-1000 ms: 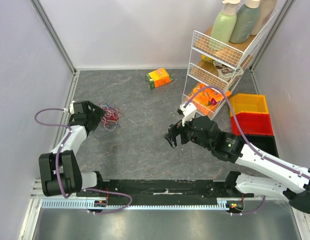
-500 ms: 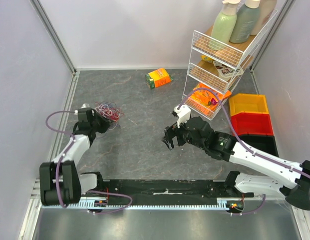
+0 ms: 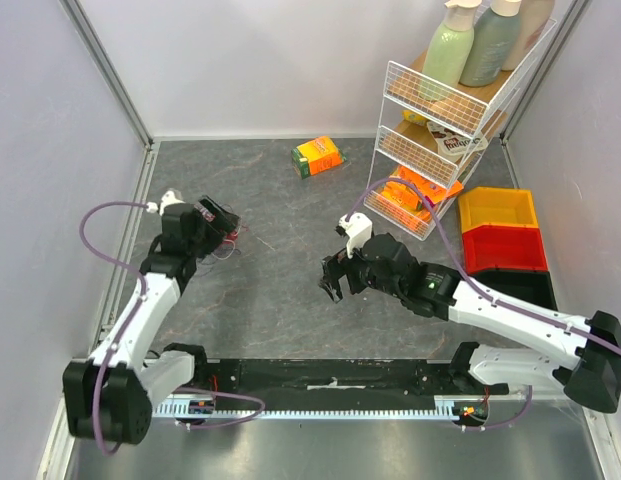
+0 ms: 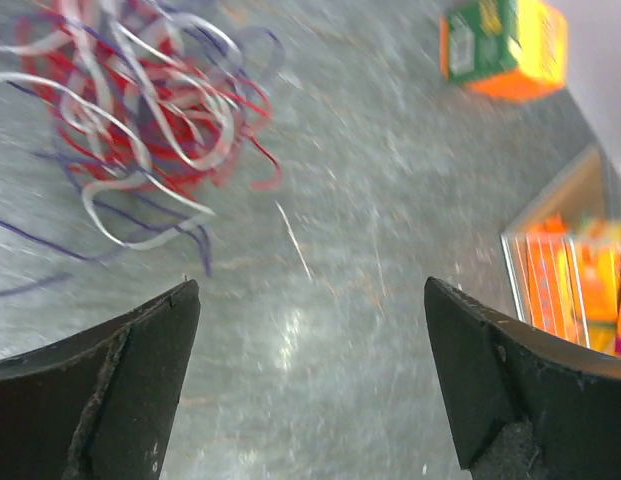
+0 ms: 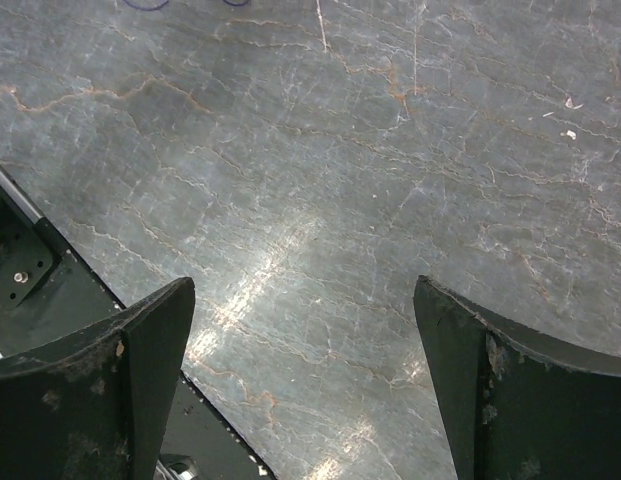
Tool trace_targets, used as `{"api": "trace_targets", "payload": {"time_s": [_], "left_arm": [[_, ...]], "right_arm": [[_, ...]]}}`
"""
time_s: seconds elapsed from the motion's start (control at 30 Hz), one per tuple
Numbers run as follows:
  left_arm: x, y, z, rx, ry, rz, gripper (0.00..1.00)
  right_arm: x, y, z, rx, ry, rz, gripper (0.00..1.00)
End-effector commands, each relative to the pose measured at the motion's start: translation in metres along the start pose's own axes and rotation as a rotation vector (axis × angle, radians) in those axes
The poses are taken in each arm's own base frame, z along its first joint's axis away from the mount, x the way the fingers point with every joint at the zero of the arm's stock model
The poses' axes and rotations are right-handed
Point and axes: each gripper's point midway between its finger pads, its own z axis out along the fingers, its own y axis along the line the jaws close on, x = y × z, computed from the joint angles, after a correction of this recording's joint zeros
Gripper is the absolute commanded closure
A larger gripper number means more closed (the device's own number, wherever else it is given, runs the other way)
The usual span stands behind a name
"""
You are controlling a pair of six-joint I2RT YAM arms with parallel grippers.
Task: Untangle the cables
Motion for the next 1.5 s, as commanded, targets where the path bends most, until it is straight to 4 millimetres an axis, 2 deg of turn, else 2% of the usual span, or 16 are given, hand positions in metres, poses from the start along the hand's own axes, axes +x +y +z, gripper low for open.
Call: {"api": "trace_targets", "payload": {"time_s": [0.0, 0.1, 0.23, 0.3, 0.4, 0.47, 0.5, 0.6, 0.73, 0.9, 0.97, 1.03, 1.17, 1.23, 1.37, 1.47], "left_arm": [[-0.053, 0.047, 0.030, -0.204, -0.101, -0.186, 0.01], [-0.069, 0.076, 0.059, -0.233, -0.096, -0.285, 0.01], [-0.078, 0.074, 0.094, -0.169, -0.051, -0.266, 0.02], [-0.074, 0.065, 0.104, -0.105, -0.013, -0.247, 0.21], [-0.048, 0.063, 0.105, -0.084, 0.047, -0.240, 0.46], [-0.028, 0.054, 0.096, -0.037, 0.075, -0.234, 0.62], [-0.018, 0.049, 0.089, -0.016, 0.092, -0.229, 0.76], [0.017, 0.020, 0.062, 0.074, 0.151, -0.168, 0.98], [0.077, -0.022, 0.019, 0.219, 0.269, -0.002, 0.98], [0.132, -0.036, -0.034, 0.415, 0.420, 0.103, 0.92], [0.134, -0.039, -0.045, 0.463, 0.426, 0.115, 0.76], [0.137, -0.038, -0.050, 0.483, 0.431, 0.118, 0.56], [0.142, -0.038, -0.053, 0.490, 0.467, 0.129, 0.22], [0.143, -0.038, -0.052, 0.489, 0.476, 0.135, 0.19], [0.144, -0.041, -0.048, 0.504, 0.480, 0.134, 0.24], [0.146, -0.042, -0.043, 0.504, 0.488, 0.132, 0.23]], "right_arm": [[-0.018, 0.005, -0.011, -0.026, -0.081, 0.025, 0.02], [-0.018, 0.003, -0.017, -0.021, -0.086, 0.025, 0.02], [-0.019, -0.001, -0.026, -0.009, -0.094, 0.023, 0.02], [-0.018, -0.004, -0.029, 0.001, -0.103, 0.023, 0.02], [-0.016, -0.005, -0.027, 0.007, -0.100, 0.023, 0.02], [-0.013, -0.004, -0.023, 0.002, -0.086, 0.021, 0.02], [-0.012, -0.002, -0.020, -0.005, -0.078, 0.021, 0.02], [-0.007, 0.000, -0.012, -0.008, -0.056, 0.021, 0.02], [-0.003, -0.005, -0.003, 0.030, -0.043, 0.044, 0.02], [0.006, -0.020, 0.007, 0.102, -0.029, 0.065, 0.02], [0.008, -0.024, 0.012, 0.101, -0.032, 0.078, 0.02], [0.012, -0.031, 0.019, 0.090, -0.021, 0.116, 0.09], [0.022, -0.021, 0.036, -0.042, 0.011, 0.182, 0.23], [0.033, -0.016, 0.044, -0.074, 0.046, 0.184, 0.31], [0.035, -0.015, 0.064, -0.085, 0.039, 0.187, 0.46], [0.032, -0.013, 0.076, -0.095, 0.013, 0.194, 0.47]]}}
